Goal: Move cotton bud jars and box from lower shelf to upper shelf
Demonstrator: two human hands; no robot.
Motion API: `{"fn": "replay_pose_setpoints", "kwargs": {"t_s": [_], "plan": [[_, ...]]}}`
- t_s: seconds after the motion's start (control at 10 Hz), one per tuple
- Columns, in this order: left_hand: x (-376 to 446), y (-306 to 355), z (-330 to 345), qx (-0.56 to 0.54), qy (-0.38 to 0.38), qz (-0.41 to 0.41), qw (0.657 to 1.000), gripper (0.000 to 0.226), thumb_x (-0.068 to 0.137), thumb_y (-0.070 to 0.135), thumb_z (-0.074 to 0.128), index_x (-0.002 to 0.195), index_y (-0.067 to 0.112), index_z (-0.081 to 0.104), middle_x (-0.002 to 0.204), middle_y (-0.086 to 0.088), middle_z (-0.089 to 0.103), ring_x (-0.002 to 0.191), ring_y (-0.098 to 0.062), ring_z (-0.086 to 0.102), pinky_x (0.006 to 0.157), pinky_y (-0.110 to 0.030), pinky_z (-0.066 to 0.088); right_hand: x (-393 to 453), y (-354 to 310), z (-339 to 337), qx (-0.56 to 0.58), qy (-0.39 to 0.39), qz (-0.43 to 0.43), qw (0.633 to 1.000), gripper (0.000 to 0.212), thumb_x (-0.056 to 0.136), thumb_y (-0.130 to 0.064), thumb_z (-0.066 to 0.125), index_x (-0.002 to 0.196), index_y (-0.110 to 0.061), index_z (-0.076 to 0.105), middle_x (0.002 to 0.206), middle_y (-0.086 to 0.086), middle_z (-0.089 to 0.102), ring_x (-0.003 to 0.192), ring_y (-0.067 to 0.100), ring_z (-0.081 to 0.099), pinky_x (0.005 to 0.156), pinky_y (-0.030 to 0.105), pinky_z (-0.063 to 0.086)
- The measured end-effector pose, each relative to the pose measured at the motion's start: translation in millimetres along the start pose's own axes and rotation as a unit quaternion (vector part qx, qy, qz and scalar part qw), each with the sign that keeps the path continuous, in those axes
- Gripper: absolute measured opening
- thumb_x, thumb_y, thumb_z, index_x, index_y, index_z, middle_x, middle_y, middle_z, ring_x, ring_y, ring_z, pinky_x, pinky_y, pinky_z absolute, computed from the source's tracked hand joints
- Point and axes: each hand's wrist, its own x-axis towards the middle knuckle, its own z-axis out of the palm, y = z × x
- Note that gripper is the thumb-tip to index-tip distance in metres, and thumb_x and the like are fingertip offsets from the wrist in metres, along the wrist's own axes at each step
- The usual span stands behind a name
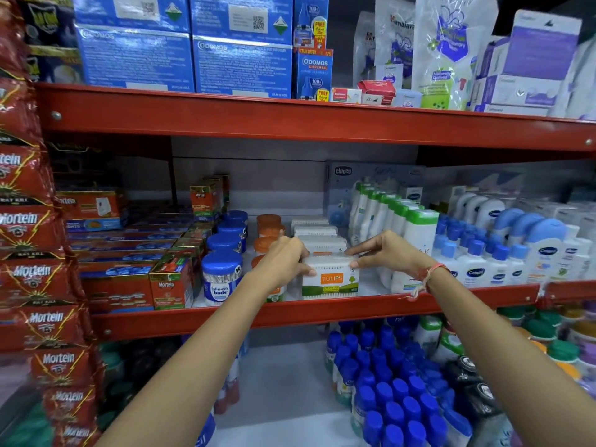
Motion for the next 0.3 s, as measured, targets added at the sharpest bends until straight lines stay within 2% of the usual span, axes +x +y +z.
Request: {"fn": "replay_pose_setpoints", "kwargs": {"t_s": [0.1,0.2,0.3], "plan": [[0,-2,4,-0.006,0.011,0.006,1.0,0.038,0.08,0.031,0.076,0.102,0.0,0.071,0.107,-0.015,0.071,0.087,-0.023,0.066,0.081,-0.04,0.055,0,1,0,-0.024,0.01,-0.007,1.0,0.032,0.074,-0.016,0.081,0.105,-0.013,0.075,0.107,-0.008,0.073,0.08,-0.014,0.064,0.08,0.006,0.051],[-5,1,1,-0.02,-0.007,-0.008,1.0,0.039,0.084,0.028,0.074,0.112,0.001,0.069,0.117,-0.016,0.068,0.101,-0.025,0.064,0.087,-0.039,0.053,-4,-2,1,-0.058,0.015,-0.006,0.998,0.034,0.075,-0.017,0.08,0.108,-0.013,0.074,0.113,0.001,0.073,0.079,-0.012,0.062,0.09,0.018,0.053],[-19,8,-1,-0.015,0.007,0.002,1.0,0.048,0.092,0.032,0.063,0.13,0.004,0.057,0.131,-0.014,0.061,0.119,-0.027,0.056,0.094,-0.037,0.047,-7,-17,7,-0.146,0.052,-0.017,0.988,0.041,0.076,-0.028,0.079,0.114,-0.015,0.071,0.116,0.003,0.072,0.092,0.005,0.065,0.082,0.017,0.049]]}}
